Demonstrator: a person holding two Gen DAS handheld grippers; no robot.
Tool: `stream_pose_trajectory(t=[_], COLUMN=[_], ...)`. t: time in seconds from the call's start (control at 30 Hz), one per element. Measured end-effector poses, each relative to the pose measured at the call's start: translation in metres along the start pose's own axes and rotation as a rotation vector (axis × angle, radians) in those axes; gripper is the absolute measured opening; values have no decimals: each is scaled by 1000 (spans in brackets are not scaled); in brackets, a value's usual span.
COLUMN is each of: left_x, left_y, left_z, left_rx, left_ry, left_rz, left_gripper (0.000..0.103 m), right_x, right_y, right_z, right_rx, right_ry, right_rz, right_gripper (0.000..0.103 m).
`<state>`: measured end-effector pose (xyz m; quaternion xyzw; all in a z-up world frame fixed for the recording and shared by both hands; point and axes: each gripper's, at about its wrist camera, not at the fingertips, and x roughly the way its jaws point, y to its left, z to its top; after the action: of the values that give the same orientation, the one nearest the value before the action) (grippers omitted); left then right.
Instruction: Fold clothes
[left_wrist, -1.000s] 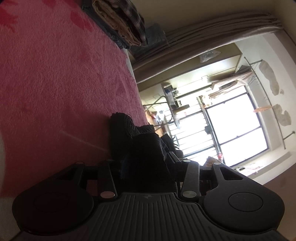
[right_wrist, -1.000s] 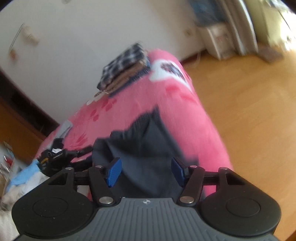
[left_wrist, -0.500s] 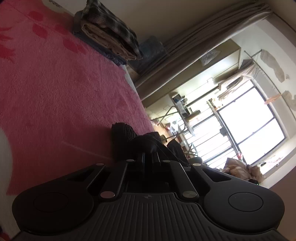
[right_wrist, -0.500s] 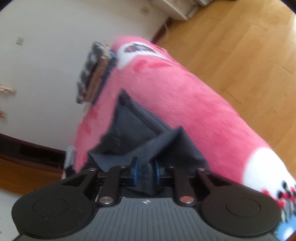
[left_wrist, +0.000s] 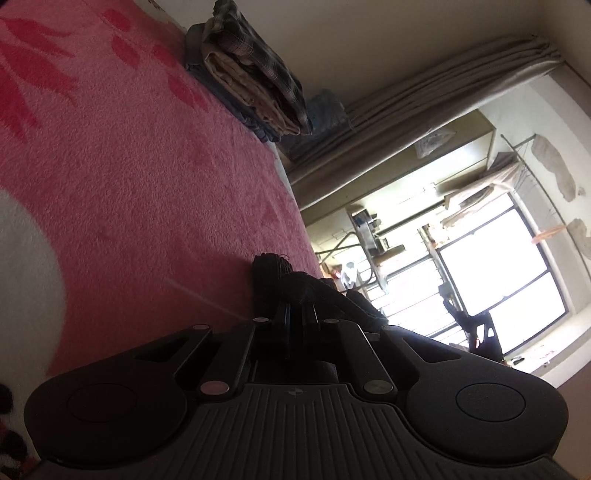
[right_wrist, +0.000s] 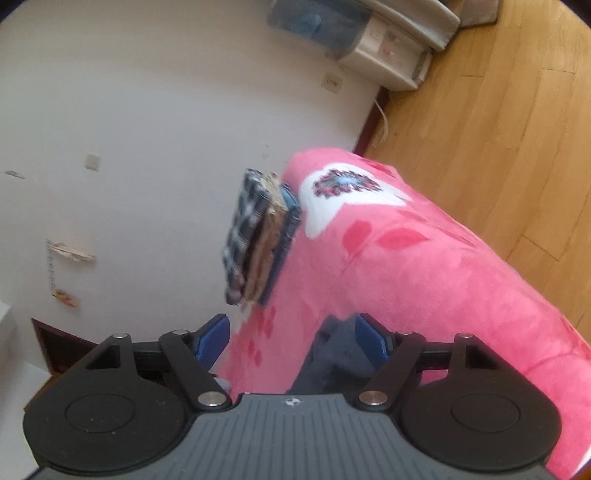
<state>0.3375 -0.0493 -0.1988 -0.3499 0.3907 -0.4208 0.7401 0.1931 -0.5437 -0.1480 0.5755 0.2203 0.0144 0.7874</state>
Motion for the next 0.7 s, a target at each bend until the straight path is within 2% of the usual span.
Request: stream_pose_trajectory(t=[0.07, 0.2, 0.27, 0.33, 0.47, 0.57, 0.6, 0.7], left_x=[-2, -6, -8, -12, -20, -23, -23, -21], left_y=[-1, -5, -6, -8, -8, -4, -2, 1], left_z=[-1, -3, -3, -4, -8, -10, -9, -5], left_rx=[13, 36, 41, 48, 41, 28, 22, 8], left_ry=[-10, -23, -32, -51, -86, -100, -104, -110], left_rz=[-9, -14, -12, -14, -16, -8, -5, 16], left_gripper=[3, 3, 3, 3, 3, 3, 3, 3], right_x=[0, 14, 24, 35, 59, 86, 94, 110], right_y=[6, 36, 54, 68, 85, 84, 82, 80], right_z=[-4, -20, -31, -42, -71, -87, -88, -78], right_rx=[-61, -356, -530, -644, -802, -884, -884, -847], right_ry=[10, 46, 69, 118, 264, 336, 332, 243], right_rz=[-37, -194, -234, -236, -254, -342, -358, -366], right_gripper=[70, 61, 59, 56, 46, 43, 42, 41])
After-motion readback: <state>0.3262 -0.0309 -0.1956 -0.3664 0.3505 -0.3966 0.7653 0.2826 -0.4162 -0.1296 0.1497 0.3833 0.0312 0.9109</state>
